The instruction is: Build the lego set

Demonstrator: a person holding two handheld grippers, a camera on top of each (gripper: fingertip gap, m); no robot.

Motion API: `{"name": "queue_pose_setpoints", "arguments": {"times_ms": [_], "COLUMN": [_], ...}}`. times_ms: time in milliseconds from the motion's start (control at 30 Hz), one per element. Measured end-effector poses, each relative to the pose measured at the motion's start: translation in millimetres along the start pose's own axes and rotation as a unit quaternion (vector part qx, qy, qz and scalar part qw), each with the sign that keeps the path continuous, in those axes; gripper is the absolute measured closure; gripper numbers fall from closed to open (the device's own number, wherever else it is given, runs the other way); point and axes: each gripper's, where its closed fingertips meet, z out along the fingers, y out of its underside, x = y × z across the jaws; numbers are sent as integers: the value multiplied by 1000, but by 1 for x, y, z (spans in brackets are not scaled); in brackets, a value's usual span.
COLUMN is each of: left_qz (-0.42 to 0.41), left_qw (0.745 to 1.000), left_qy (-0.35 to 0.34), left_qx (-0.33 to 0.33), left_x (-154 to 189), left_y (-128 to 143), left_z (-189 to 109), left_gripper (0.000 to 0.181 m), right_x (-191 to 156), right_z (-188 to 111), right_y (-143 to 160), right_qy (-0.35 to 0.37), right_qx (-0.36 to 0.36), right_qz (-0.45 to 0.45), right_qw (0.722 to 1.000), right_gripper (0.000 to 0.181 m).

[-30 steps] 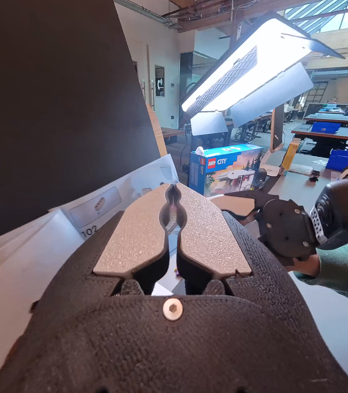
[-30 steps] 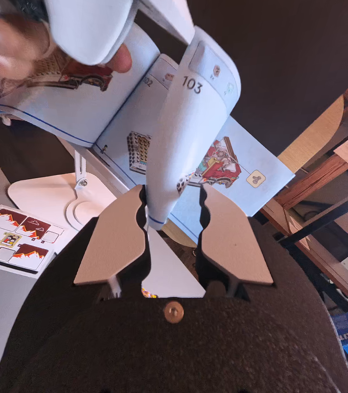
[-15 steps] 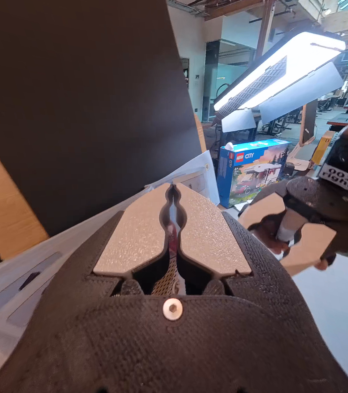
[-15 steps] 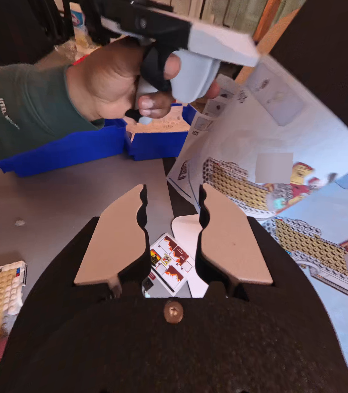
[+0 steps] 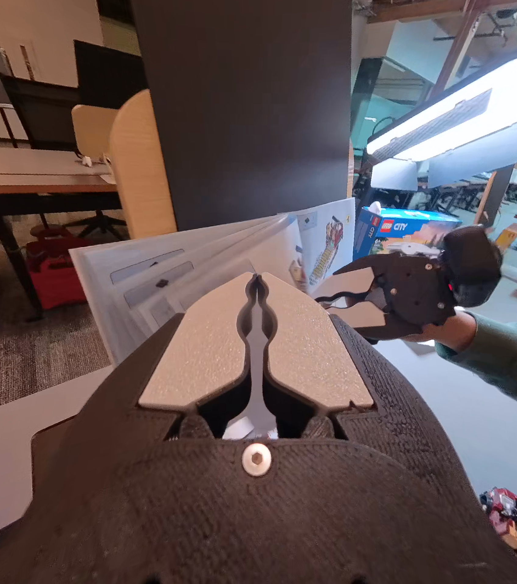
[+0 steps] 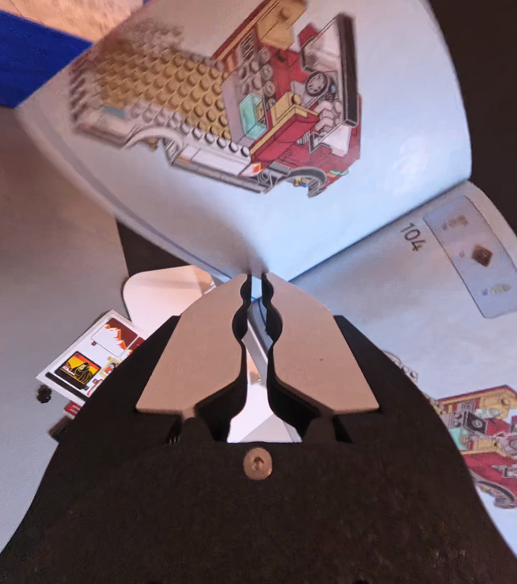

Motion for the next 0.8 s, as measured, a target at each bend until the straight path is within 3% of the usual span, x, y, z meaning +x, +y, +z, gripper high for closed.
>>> {"name": "queue_pose_setpoints", "arguments": {"times_ms": [33, 133, 200, 367, 500, 533, 800], "left_qz": [0, 23, 36, 24, 26, 34, 52], "left_qw": [1000, 998, 998, 997, 993, 992, 992], "left_qy": [-6, -21, -31, -40, -60, -75, -78], "left_qx": [13, 50, 43, -61, -96, -96, -89], "left_x": [1, 12, 19, 14, -8, -14, -10], "left_y": [-4, -15, -7, 57, 86, 87, 89], "left_z": [-6, -20, -20, 22, 58, 62, 75], "left_gripper": [181, 181, 181, 181, 175, 181, 181], "right_x": [-1, 0, 0, 1, 2, 3, 12], "right_z": [4, 9, 11, 13, 14, 14, -3], "right_y": [-2, -8, -8, -8, -7, -7, 17], "right_qy": [4, 11, 9, 22, 54, 61, 62], "right_qx": [-13, -35, -55, -88, -96, -98, -105], "right_qz": [-9, -12, 2, 20, -8, -14, -10], "right_qw": [1000, 999, 998, 996, 994, 993, 992], "right_gripper": [176, 181, 181, 181, 181, 181, 181]}}
